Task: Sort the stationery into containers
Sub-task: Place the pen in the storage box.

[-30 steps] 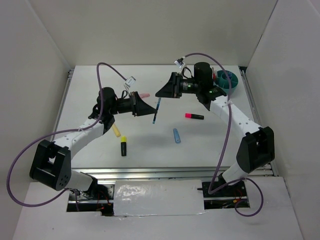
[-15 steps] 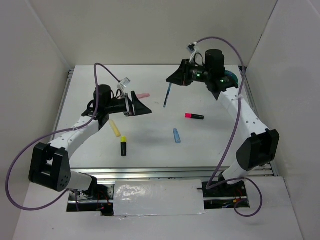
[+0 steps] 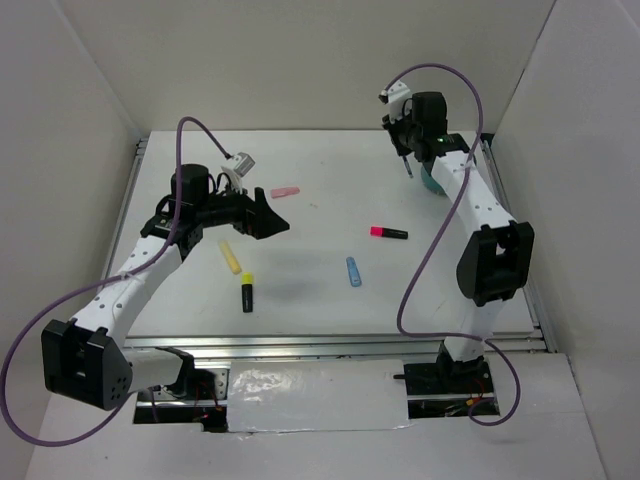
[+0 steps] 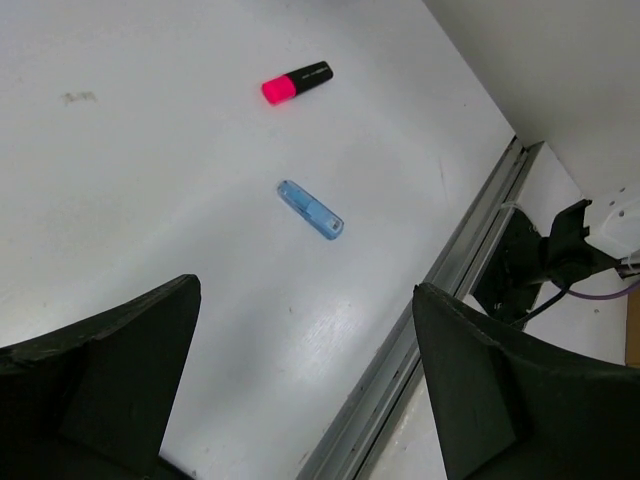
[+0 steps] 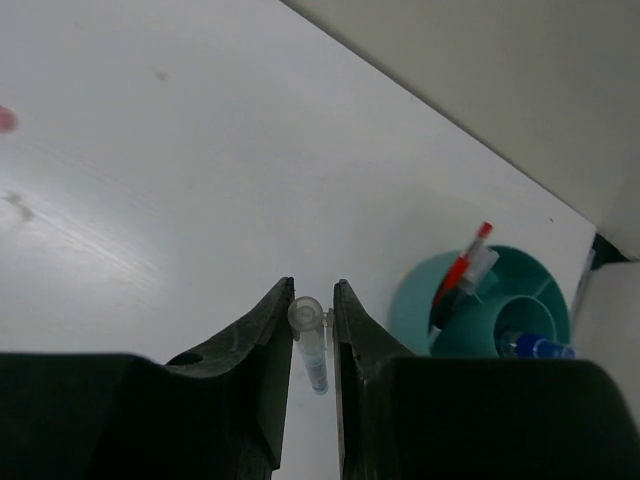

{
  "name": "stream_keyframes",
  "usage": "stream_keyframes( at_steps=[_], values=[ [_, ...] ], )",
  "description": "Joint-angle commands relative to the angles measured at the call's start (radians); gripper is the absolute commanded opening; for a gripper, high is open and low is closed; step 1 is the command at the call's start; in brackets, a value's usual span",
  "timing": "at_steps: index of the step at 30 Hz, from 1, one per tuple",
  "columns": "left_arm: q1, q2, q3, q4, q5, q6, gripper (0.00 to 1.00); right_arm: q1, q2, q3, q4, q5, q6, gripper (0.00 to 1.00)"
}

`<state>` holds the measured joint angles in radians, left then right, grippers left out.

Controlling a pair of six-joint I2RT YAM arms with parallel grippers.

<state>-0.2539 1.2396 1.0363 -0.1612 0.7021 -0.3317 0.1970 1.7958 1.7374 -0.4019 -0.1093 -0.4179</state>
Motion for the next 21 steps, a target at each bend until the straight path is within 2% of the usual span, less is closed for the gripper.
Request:
stream_keyframes(
  at_steps=[1, 4, 10, 21],
  values=[
    [-0.001, -0.02, 0.03, -0.049, -0.019, 0.085, 0.99, -0.063, 0.06, 0.103, 0.074, 0.114, -0.114, 0.0],
    [-0.001, -0.019, 0.027, -0.046, -0.01, 0.083, 0.99, -0.105, 0.148, 0.247, 0.045, 0.114, -0.11, 0.0],
    [-0.001, -0.006, 0.019, -0.034, 0.0, 0.082, 0.99, -0.153, 0.238, 0.344, 0.035, 0.114, -0.105, 0.0],
    [-0.001, 0.017, 0.027, 0.002, 0.02, 0.074, 0.99, -0.191, 0.267, 0.283, 0.092, 0.053, -0.029, 0.0]
  ],
)
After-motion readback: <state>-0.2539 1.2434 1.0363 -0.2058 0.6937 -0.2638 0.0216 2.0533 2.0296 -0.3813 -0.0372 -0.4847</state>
